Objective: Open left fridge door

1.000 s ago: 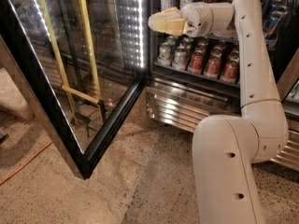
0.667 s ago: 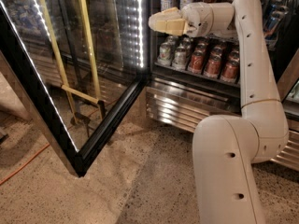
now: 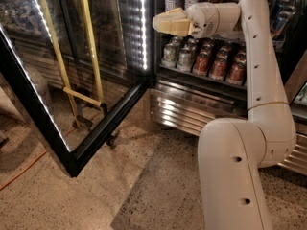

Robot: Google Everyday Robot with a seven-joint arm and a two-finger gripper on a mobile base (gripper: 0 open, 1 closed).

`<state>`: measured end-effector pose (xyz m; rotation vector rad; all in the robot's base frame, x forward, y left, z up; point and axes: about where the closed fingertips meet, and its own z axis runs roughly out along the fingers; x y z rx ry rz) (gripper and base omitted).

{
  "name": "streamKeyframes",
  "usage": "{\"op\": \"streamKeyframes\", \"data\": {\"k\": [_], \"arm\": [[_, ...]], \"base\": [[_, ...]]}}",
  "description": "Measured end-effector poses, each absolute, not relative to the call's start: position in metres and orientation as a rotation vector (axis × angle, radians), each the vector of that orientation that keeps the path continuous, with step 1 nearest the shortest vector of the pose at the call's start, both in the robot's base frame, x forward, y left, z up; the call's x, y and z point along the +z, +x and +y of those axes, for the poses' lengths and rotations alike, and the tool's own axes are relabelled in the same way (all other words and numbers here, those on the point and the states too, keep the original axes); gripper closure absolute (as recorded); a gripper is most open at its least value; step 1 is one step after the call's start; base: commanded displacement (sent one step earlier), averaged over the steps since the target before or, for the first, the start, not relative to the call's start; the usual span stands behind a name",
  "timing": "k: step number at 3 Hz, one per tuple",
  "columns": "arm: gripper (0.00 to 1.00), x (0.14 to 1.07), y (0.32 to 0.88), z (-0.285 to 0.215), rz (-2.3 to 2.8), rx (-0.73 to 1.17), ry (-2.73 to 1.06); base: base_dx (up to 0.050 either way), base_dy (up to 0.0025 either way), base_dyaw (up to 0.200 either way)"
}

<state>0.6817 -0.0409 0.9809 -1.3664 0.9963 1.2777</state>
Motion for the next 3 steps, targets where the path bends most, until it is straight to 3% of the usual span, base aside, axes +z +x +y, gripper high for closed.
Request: {"op": "streamKeyframes", "data": {"k": [2,3], "arm": [[0.11,0.9809,0.6817,-0.0409,0.996,1.278,-1.366],[0.00,0.9809,0.6818,-0.0409,0.996,1.278,-1.366]], "base": [[0.000,0.00000,0.000],[0.000,0.00000,0.000]]}}
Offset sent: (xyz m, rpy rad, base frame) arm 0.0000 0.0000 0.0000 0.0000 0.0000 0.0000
